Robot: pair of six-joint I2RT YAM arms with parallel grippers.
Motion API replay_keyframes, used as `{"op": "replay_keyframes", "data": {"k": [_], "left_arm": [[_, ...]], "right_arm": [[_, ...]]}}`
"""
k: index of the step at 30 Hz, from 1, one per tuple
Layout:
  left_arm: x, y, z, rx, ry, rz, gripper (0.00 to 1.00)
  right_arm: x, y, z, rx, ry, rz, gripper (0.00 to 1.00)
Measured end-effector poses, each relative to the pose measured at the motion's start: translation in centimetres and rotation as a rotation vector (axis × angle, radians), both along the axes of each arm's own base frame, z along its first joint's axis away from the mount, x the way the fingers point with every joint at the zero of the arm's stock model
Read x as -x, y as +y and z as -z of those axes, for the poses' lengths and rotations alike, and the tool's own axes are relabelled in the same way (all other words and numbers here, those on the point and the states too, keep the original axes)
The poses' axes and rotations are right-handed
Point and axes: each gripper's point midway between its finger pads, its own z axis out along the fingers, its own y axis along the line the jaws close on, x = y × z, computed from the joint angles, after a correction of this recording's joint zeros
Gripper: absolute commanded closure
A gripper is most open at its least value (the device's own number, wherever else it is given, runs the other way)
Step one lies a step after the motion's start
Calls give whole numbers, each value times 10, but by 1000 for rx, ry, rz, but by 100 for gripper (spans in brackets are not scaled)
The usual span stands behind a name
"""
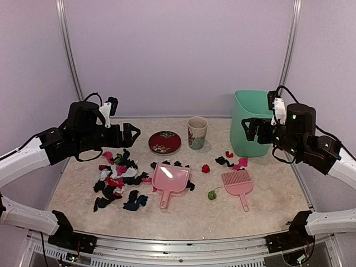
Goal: Sweep away the paper scraps from the table
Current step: Pick up the broom from the center of the board.
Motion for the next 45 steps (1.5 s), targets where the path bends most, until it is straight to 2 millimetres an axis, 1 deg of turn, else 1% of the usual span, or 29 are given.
{"op": "replay_keyframes", "data": {"k": [2,6,9,11,13,20,26,32,36,42,45], "left_arm": [[3,0,-7,13,-19,4,1],[11,6,-25,58,-75,2,1],[16,11,-37,90,-112,0,1],[19,13,-39,102,-126,1,1],[20,14,-36,104,-127,1,1],[23,12,-15,103,-87,10,1],[24,11,-11,116,-71,11,1],[24,12,-6,112,-64,6,1],[22,13,-5,104,-65,-3,1],[20,12,0,87,-57,-6,1],[19,11,1,86,-58,-6,1]], "right_arm": [[-1,1,-5,-6,-16,-4,0],[-1,4,-5,6,-26,-19,0],[0,4,2,18,-32,-31,0],[2,4,9,33,-31,-41,0],[4,4,17,45,-25,-50,0],[8,5,40,68,22,-69,5],[14,2,61,76,106,-65,8],[22,-4,92,92,239,-41,13],[31,-8,122,119,364,-12,16],[50,-7,159,135,531,10,22],[58,-5,181,143,606,20,24]]}}
